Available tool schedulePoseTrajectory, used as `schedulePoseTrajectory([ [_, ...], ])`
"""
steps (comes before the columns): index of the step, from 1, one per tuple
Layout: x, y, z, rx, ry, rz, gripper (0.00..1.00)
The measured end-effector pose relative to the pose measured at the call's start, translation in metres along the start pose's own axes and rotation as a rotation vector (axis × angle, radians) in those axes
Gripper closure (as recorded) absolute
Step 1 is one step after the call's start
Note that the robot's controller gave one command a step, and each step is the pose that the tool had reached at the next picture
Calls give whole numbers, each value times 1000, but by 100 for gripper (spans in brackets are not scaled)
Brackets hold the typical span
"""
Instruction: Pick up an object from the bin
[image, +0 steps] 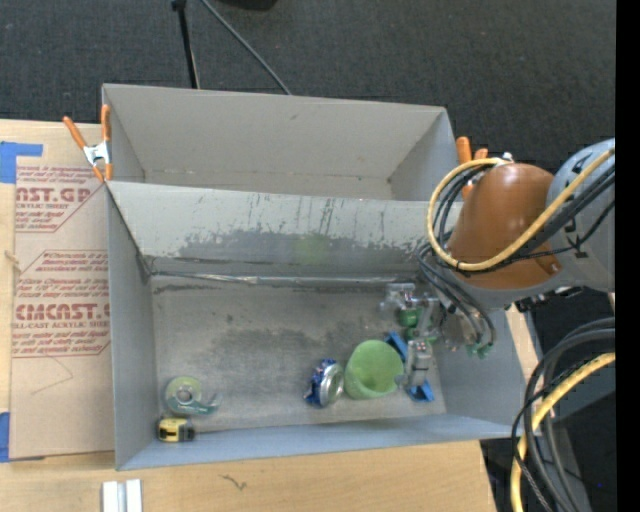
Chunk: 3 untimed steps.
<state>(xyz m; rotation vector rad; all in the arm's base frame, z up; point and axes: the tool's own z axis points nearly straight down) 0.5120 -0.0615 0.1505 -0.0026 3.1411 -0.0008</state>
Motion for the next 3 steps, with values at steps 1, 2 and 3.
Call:
schedulePoseTrajectory([
  [1,8,28,69,0,-4,-98,0],
  [2,9,28,71,0,0,-99,100],
  [3,-4,39,-70,0,-10,-130,100],
])
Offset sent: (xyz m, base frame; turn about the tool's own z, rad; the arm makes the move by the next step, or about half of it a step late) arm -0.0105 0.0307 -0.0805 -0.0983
